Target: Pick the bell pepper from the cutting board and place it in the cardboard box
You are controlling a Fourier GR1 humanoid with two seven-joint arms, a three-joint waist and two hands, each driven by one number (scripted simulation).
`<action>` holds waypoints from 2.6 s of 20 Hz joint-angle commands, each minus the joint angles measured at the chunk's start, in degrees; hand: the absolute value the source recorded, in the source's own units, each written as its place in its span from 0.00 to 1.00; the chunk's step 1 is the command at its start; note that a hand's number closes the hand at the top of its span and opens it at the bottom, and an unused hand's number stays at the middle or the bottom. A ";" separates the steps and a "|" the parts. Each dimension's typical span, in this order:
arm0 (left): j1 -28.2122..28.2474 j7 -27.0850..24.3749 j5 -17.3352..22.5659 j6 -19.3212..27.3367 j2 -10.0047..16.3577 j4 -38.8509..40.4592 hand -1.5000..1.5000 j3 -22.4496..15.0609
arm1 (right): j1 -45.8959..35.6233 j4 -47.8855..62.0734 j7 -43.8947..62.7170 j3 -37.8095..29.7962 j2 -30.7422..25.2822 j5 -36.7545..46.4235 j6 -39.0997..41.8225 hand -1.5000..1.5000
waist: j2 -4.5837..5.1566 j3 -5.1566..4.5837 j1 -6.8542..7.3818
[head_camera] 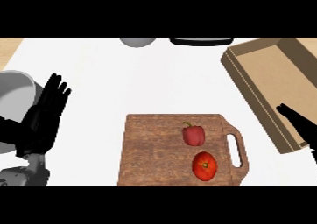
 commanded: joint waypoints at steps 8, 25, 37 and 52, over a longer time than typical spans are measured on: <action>-1.64 5.16 -2.46 1.30 -1.70 -3.92 0.50 0.22 | -20.25 -1.65 24.76 13.36 14.89 4.04 9.47 0.00 | 0.00 0.21 0.17; 4.53 -2.52 -5.64 -4.31 -5.87 -1.11 0.50 2.29 | -21.29 13.69 22.68 16.43 30.10 18.62 9.01 0.00 | 0.02 0.22 0.04; 0.98 1.19 -6.55 -5.78 -6.59 -0.10 0.50 6.21 | -15.42 19.28 15.18 16.96 34.78 24.19 6.63 0.00 | 0.04 0.23 -0.14; 0.99 0.73 -6.03 -9.97 -6.49 0.00 0.50 9.79 | -14.58 27.67 8.42 12.41 35.83 28.89 4.91 0.00 | 0.03 0.23 -0.15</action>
